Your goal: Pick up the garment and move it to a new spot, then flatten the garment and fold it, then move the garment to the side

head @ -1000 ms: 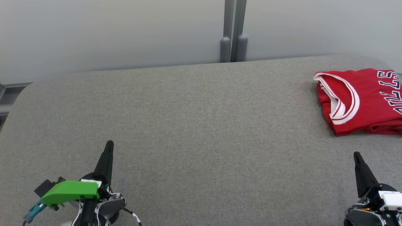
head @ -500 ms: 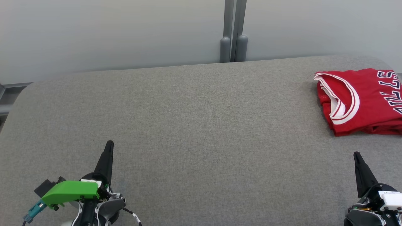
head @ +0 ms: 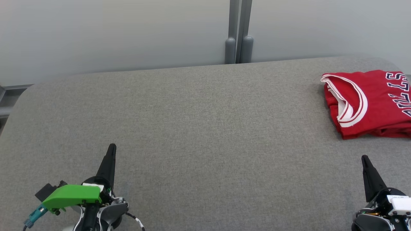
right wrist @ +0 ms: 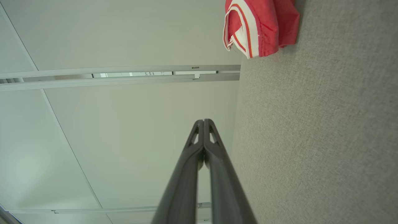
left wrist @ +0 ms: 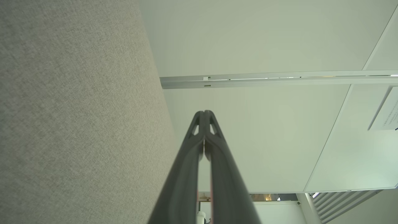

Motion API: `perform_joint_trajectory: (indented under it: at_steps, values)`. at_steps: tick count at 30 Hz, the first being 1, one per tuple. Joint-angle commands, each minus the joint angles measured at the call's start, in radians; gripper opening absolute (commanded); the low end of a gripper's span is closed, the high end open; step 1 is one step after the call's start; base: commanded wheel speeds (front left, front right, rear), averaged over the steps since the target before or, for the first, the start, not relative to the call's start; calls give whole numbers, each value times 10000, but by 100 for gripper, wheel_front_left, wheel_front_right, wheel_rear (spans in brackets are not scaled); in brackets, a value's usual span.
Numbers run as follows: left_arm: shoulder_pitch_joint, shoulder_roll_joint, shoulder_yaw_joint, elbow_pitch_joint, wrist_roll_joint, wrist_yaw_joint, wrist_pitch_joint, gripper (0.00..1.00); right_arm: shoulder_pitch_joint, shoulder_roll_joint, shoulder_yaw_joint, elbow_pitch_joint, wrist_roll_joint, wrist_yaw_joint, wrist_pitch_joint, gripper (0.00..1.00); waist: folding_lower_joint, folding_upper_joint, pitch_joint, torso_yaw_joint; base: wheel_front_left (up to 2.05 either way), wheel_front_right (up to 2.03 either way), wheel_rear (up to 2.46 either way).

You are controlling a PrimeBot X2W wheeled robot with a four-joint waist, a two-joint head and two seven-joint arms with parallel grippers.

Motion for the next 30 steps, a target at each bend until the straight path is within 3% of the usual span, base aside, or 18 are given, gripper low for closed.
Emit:
perform_joint_trajectory:
  at_steps: [1, 30]
  values:
    - [-111, 5, 43, -28, -41, -60, 23, 0, 120, -42, -21, -32, 36, 4, 27, 0, 0, 0, 0, 0, 0, 0, 0]
    - [-111, 5, 41, -28, -42, -60, 22, 0, 119, -42, -20, -30, 37, 4, 26, 0, 0, 0, 0, 0, 0, 0, 0]
